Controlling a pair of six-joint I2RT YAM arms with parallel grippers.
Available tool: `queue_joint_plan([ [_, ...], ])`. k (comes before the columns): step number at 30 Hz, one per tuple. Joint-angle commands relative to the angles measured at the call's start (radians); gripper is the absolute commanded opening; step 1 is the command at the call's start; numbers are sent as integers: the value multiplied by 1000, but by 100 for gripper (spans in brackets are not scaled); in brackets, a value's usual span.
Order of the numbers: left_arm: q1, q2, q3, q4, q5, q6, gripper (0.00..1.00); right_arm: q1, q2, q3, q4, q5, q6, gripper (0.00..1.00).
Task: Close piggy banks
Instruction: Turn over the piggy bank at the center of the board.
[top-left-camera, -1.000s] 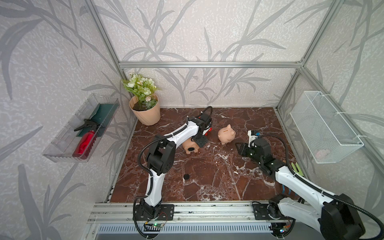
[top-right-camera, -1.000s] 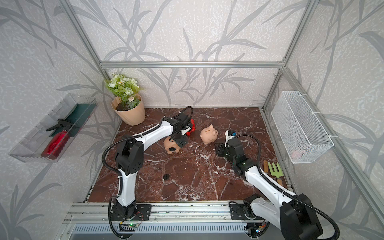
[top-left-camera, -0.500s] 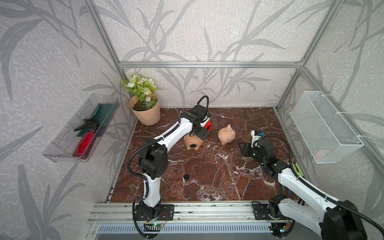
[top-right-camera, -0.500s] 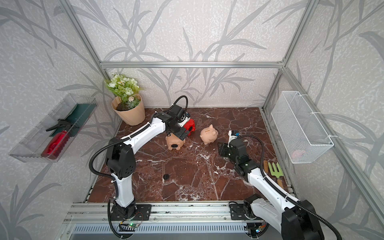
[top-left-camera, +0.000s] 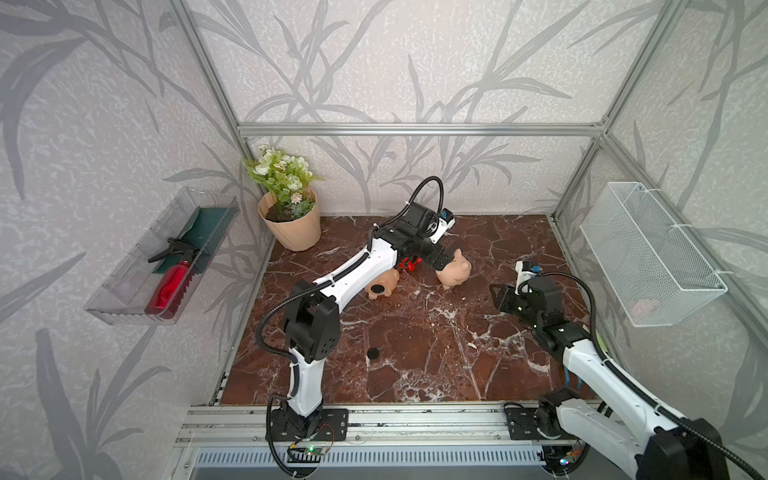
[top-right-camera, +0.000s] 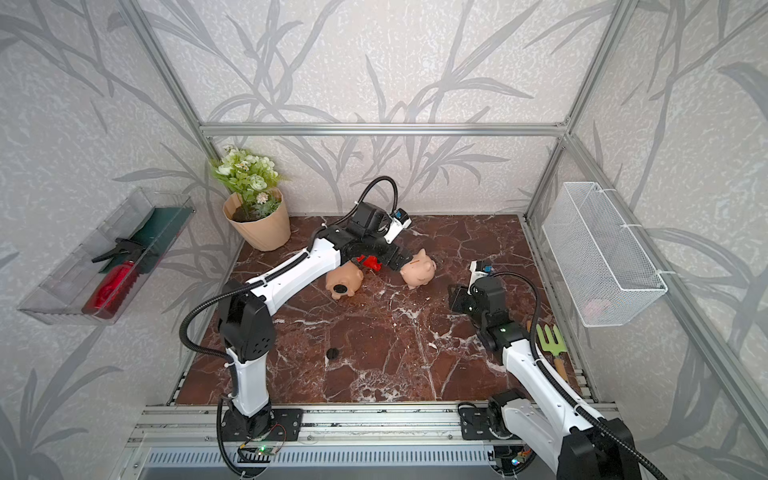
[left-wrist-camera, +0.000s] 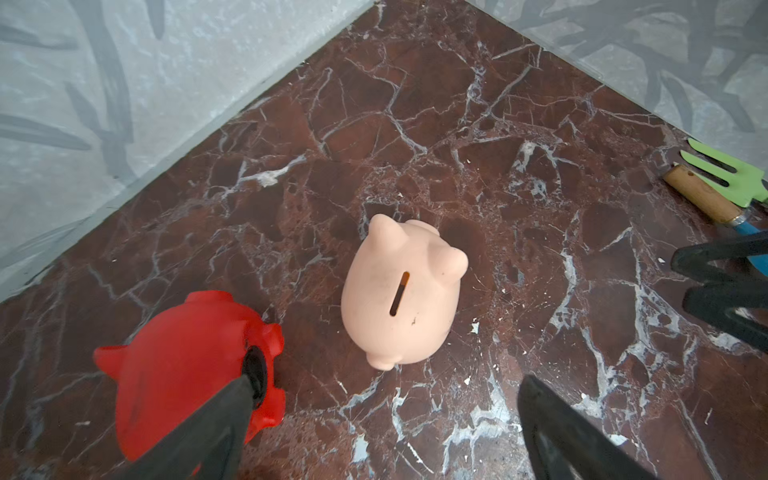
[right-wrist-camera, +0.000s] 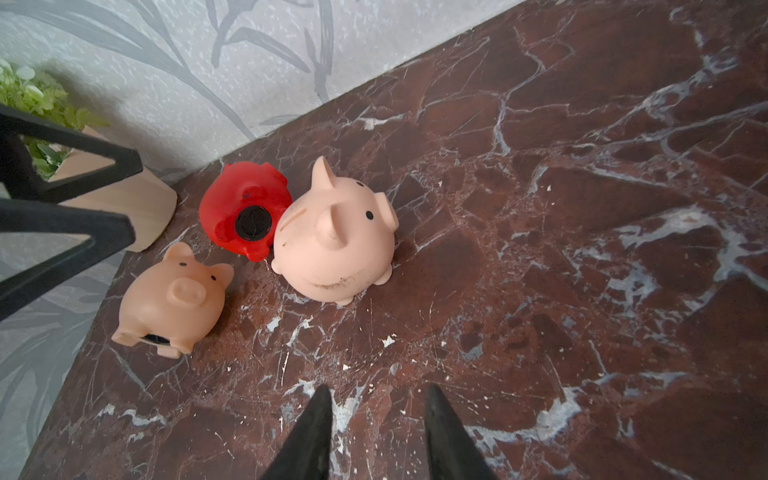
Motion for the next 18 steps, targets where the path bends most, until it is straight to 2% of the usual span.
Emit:
queue_joint_plan([
  [1,-11,62,67,0,70,41,99,-5,-17,14,-55,-14,-33,38],
  [9,-22,240,245,-84,104,139,99,-19,-24,9,-59,-28,-40,38],
  [14,-24,356,371,-149,186,203,99,-25,-22,8,-61,-41,-38,38],
  [18,-25,401,407,-156,229,240,99,-31,-22,4,-63,-48,-40,38],
])
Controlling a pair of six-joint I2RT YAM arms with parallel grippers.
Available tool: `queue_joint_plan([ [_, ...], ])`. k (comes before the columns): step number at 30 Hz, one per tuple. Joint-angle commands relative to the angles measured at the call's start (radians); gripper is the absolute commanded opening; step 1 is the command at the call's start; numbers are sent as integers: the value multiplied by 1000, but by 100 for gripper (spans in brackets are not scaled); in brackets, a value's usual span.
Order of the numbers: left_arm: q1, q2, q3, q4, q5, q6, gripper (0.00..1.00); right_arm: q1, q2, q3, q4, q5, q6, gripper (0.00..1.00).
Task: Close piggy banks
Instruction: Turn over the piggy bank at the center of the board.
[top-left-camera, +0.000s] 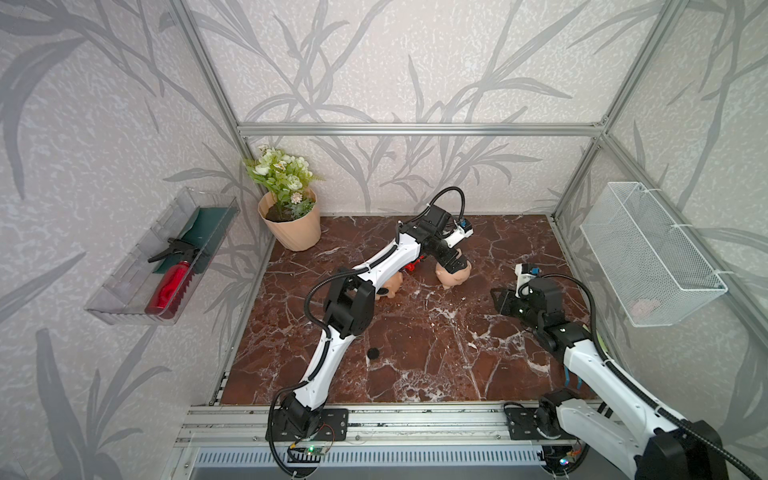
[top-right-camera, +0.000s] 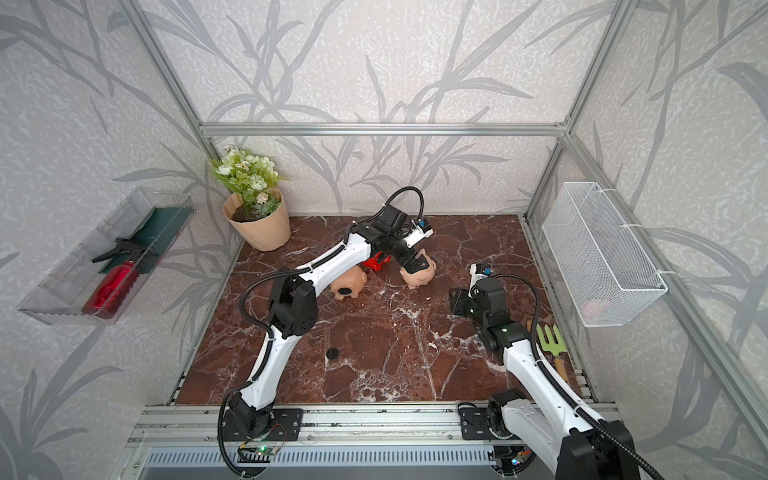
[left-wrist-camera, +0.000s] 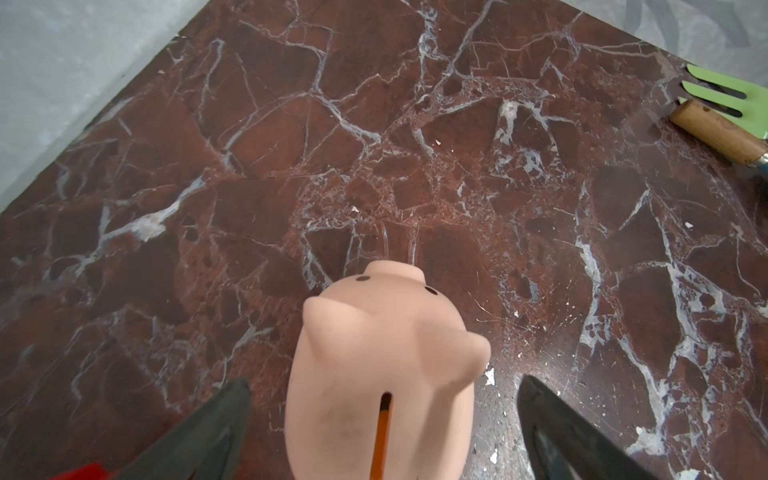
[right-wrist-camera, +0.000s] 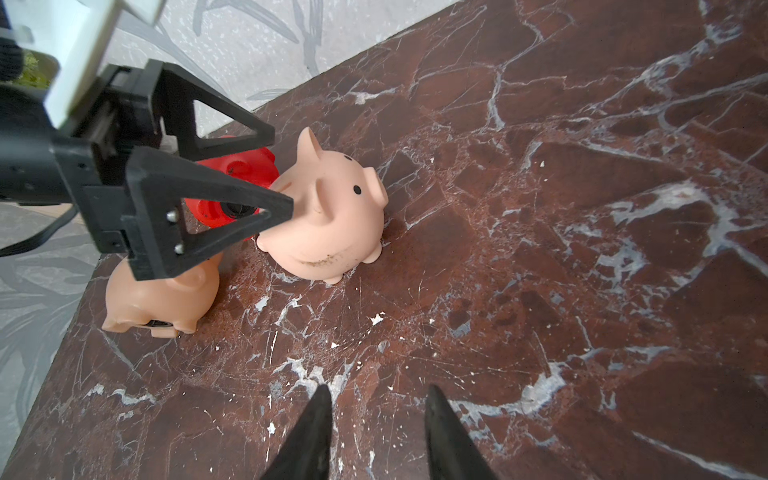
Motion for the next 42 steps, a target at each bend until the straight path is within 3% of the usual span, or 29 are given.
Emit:
queue_joint_plan([
  [1,-9,23,37,-43,86,78,99,-12,-15,3,-14,-22,-16,38],
  [21,-17,105,94,64,44,120,98,-40,-1,6,-6,-59,-10,38],
  [28,-19,96,94,45,56,127,80,-47,17,8,4,-80,2,38],
  [37,-19,75,95,24,67,58,75,-48,22,9,5,-92,10,38],
  [42,-12,56,94,-12,151,-18,75,-49,23,8,8,-98,19,38],
])
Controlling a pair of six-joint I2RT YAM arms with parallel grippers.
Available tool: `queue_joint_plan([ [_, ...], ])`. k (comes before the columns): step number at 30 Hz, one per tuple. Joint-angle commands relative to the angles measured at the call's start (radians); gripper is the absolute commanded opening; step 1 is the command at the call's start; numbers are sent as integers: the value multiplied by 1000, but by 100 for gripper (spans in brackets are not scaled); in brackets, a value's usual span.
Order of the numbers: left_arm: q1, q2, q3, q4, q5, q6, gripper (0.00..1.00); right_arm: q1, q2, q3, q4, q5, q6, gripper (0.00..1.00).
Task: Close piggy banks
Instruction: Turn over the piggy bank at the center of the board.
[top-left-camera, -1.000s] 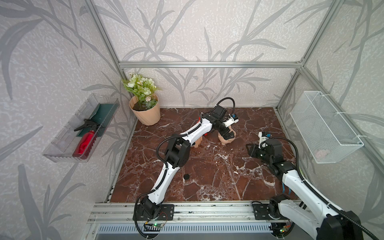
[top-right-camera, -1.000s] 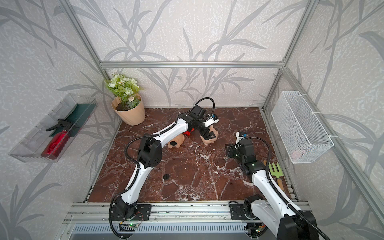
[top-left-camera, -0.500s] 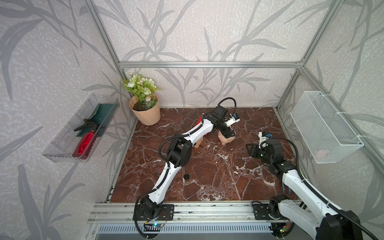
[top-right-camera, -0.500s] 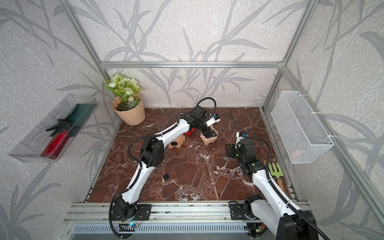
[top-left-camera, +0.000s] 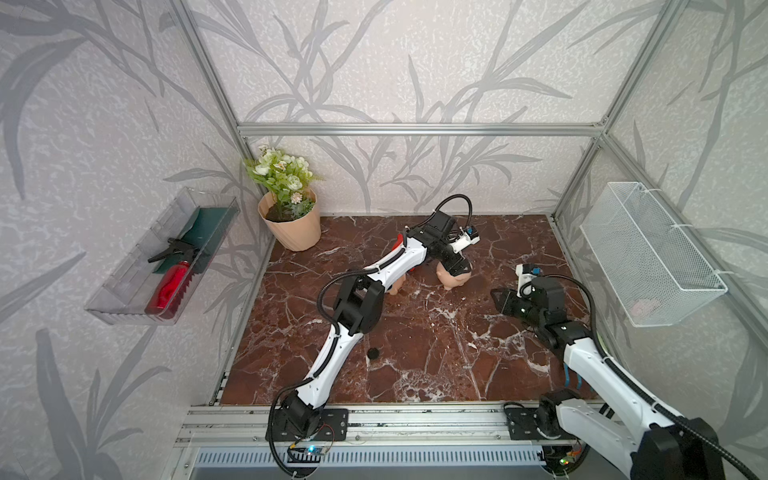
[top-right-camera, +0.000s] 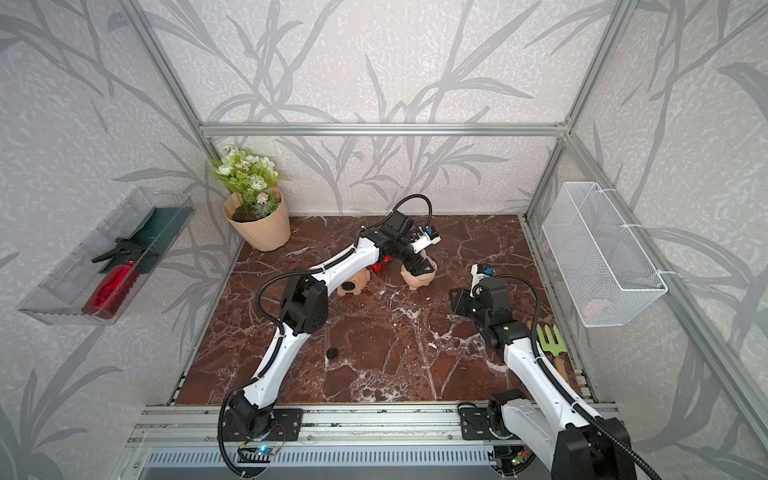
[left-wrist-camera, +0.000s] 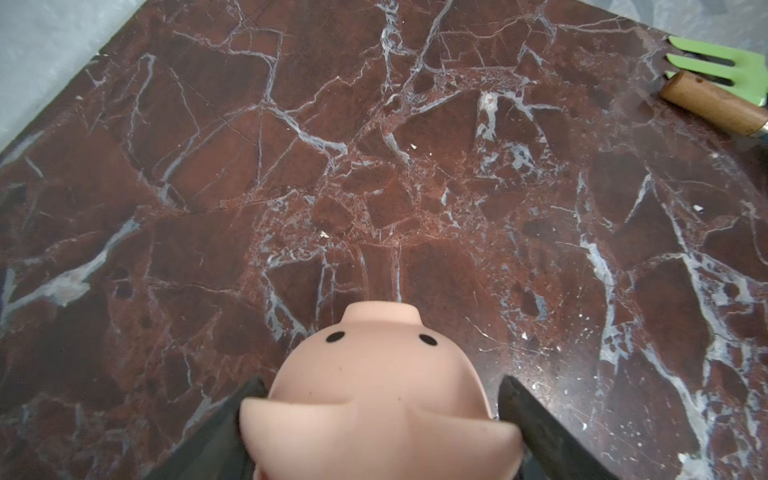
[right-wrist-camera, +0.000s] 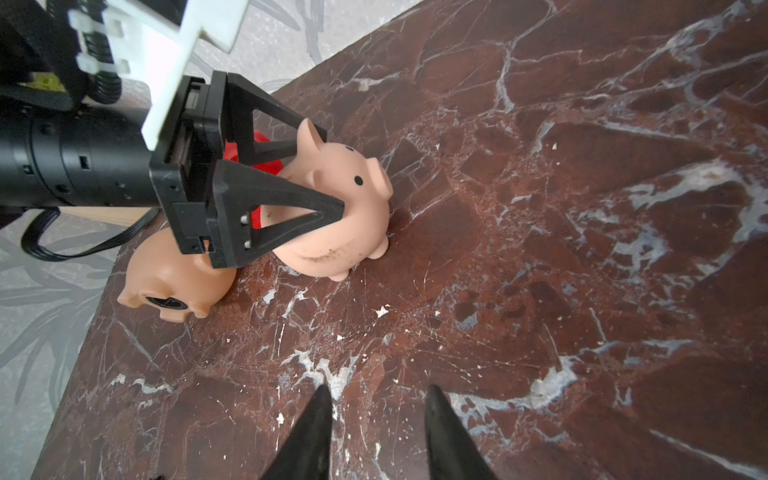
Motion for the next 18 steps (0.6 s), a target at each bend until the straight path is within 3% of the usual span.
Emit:
queue_joint_plan([
  [1,4,-45,28,-56,90,-79,74,-5,3,8,8,-22,11,38],
  [7,21,-80,1,-101,217,-194,72,-5,0,10,2,-33,20,38],
  [13,53,-148,-99,-107,347,-341,71,-5,-12,20,-16,-43,34,38],
  [18,61,-196,-200,-118,423,-388,71,-5,-3,21,-14,-64,57,37],
])
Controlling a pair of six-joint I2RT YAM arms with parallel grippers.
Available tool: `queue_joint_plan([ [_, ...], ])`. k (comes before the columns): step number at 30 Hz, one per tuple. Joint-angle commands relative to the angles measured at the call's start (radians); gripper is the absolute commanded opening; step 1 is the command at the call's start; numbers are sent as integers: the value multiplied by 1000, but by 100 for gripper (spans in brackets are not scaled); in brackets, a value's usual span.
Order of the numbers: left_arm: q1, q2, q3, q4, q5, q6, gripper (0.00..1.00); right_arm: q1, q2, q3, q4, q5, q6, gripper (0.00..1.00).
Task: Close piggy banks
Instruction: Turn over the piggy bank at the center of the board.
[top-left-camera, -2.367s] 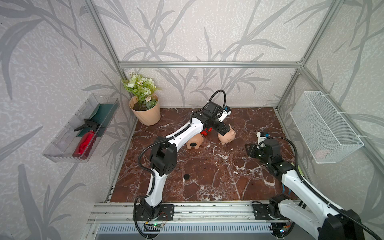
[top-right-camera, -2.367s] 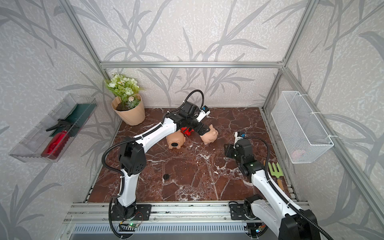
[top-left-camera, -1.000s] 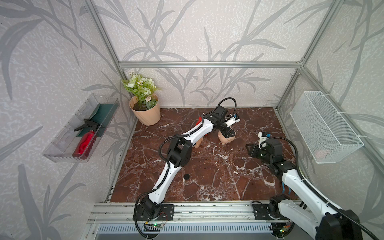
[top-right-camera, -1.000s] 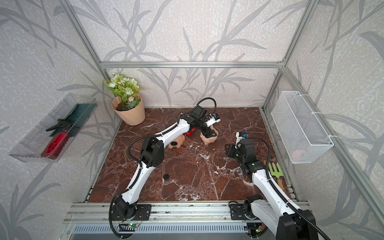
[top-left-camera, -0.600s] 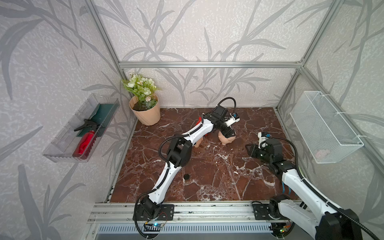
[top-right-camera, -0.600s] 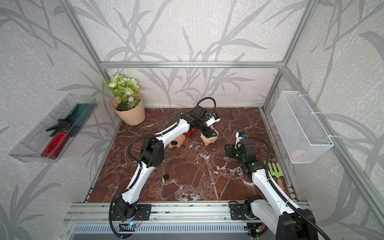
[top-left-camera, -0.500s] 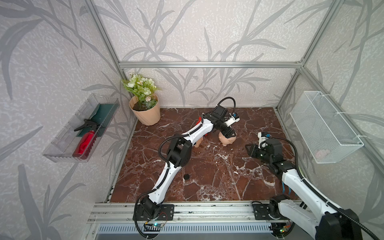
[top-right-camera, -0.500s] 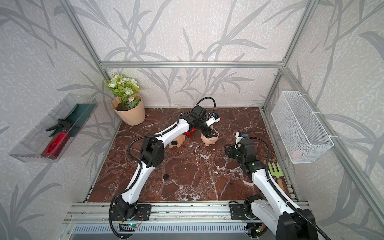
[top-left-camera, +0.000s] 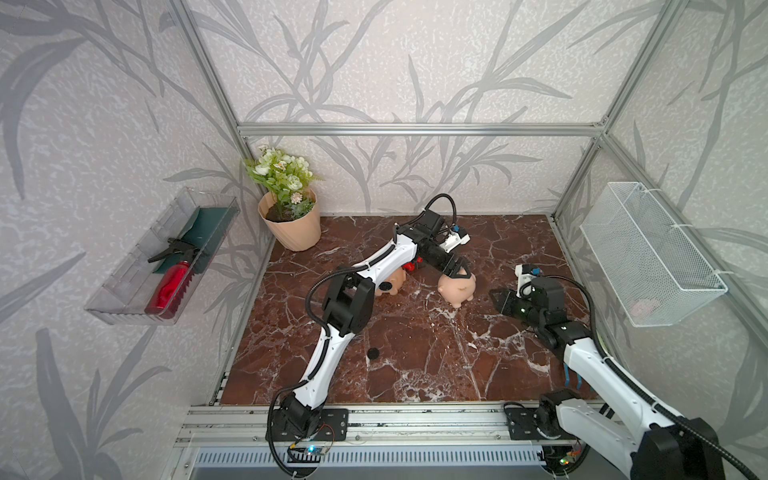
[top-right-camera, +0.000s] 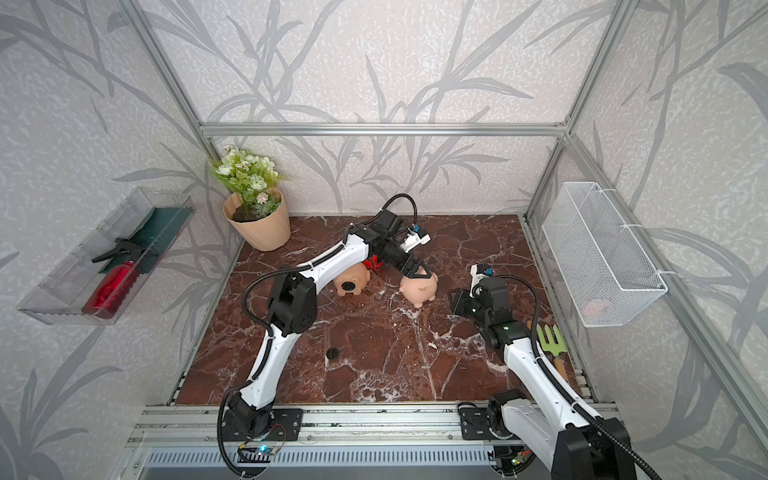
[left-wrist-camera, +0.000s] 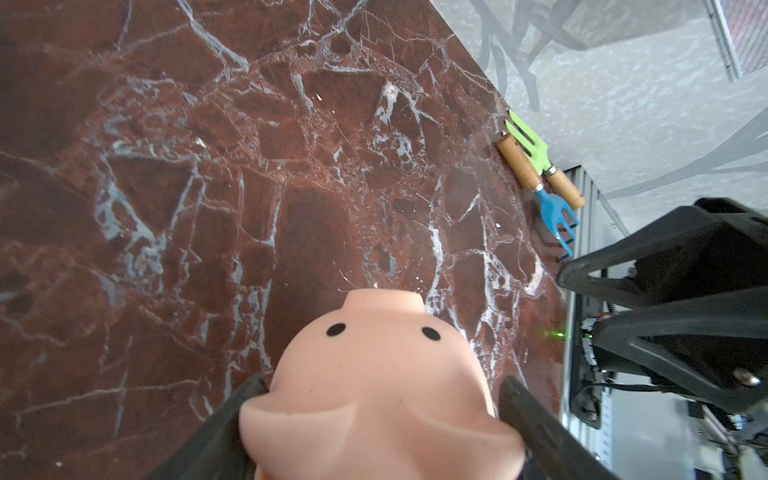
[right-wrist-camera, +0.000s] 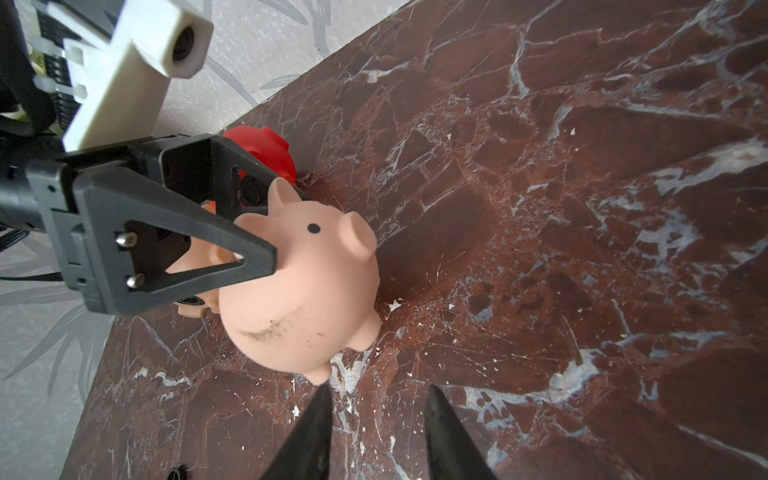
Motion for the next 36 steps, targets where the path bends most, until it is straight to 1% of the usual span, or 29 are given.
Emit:
queue_joint_plan([
  [1,11,-78,-63,-11,118,-77,71,-5,-3,22,-16,-31,21,37],
  [6,43,-96,-174,56,182,-140,71,-5,-4,25,-31,-45,41,36],
  [11,64,-104,-250,87,197,-137,71,-4,-7,28,-50,-70,64,35],
  [17,95,-100,-293,106,207,-123,73,-2,28,58,-85,-129,79,35],
  [24,116,-97,-278,86,197,-100,86,8,42,72,-90,-140,86,35],
  [29,119,-91,-197,-22,156,-45,89,41,45,111,-136,-104,78,35],
  [32,128,-103,-169,-47,107,-47,91,69,52,132,-154,-79,77,35],
  [36,153,-111,-98,-123,45,-44,92,108,53,142,-160,-51,85,34],
])
